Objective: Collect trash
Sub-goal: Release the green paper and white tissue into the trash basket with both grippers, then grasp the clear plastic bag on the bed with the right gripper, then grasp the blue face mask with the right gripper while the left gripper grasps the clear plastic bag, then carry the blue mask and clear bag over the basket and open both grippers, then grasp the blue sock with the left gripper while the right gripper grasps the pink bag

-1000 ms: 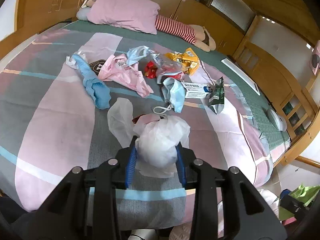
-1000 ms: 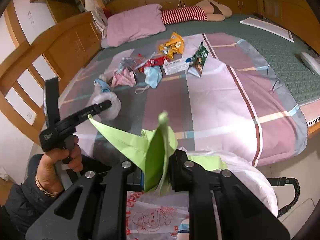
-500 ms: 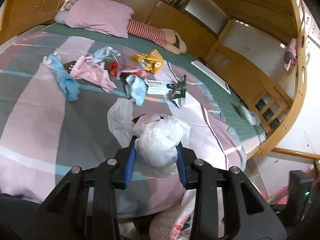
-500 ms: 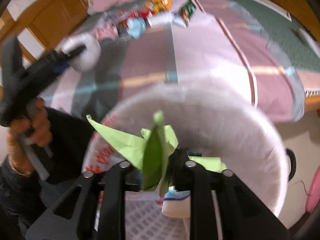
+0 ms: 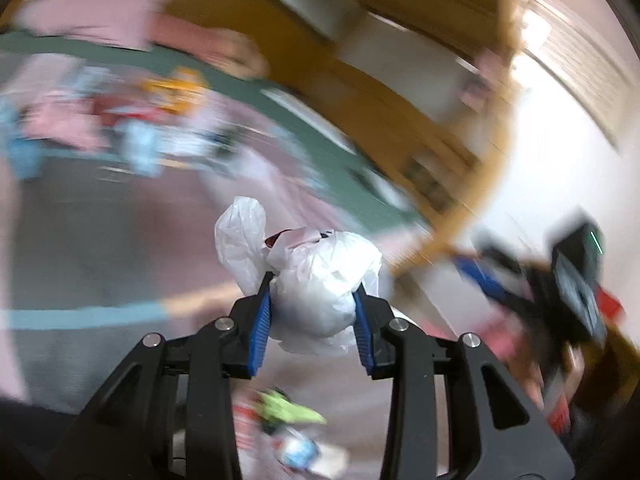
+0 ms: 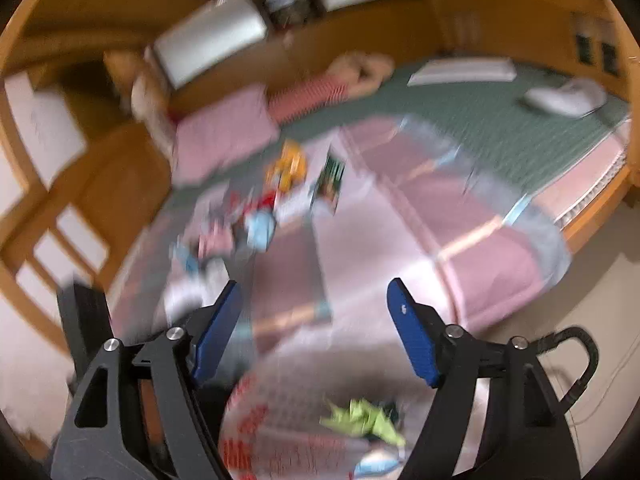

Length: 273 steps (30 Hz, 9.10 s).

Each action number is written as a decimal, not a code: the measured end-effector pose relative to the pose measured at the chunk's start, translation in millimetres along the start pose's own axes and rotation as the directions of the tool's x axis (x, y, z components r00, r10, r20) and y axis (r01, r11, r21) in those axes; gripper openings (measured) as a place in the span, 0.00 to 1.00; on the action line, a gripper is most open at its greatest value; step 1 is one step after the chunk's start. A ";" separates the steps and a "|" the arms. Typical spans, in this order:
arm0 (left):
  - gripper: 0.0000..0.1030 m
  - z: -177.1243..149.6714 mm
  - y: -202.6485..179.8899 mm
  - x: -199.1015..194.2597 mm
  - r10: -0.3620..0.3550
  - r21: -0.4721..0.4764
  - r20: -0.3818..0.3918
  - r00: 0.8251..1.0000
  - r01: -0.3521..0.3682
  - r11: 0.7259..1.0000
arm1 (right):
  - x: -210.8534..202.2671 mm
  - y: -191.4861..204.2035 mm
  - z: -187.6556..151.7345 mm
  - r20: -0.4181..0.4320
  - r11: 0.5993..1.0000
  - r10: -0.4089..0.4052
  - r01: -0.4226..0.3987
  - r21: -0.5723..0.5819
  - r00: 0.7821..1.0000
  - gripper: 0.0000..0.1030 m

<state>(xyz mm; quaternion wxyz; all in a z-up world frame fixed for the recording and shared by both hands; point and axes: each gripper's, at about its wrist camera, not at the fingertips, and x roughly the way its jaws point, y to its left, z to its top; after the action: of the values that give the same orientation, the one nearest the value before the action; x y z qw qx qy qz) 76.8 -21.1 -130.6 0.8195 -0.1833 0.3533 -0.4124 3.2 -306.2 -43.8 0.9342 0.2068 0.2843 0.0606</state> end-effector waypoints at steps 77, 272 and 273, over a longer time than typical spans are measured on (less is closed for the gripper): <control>0.96 37.8 174.1 -101.9 0.768 -0.797 -0.013 0.640 -0.470 0.379 | 390.2 143.0 33.2 -0.369 0.855 0.337 -0.117 0.505 0.866 0.73; 0.27 141.9 235.0 -48.1 0.872 -0.418 -0.135 0.470 -0.825 0.380 | 152.1 28.2 22.8 -0.319 0.998 -0.023 0.001 -0.068 0.947 0.69; 0.27 140.7 218.3 -58.6 0.892 -0.427 -0.091 0.442 -0.827 0.366 | 164.3 40.5 24.5 -0.319 0.996 -0.009 -0.020 -0.089 0.948 0.69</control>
<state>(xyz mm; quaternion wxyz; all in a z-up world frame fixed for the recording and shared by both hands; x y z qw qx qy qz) 274.7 156.7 -138.7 0.8787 -0.1704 0.4092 0.1773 153.6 -240.1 -91.4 0.8842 0.1524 0.4280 0.1086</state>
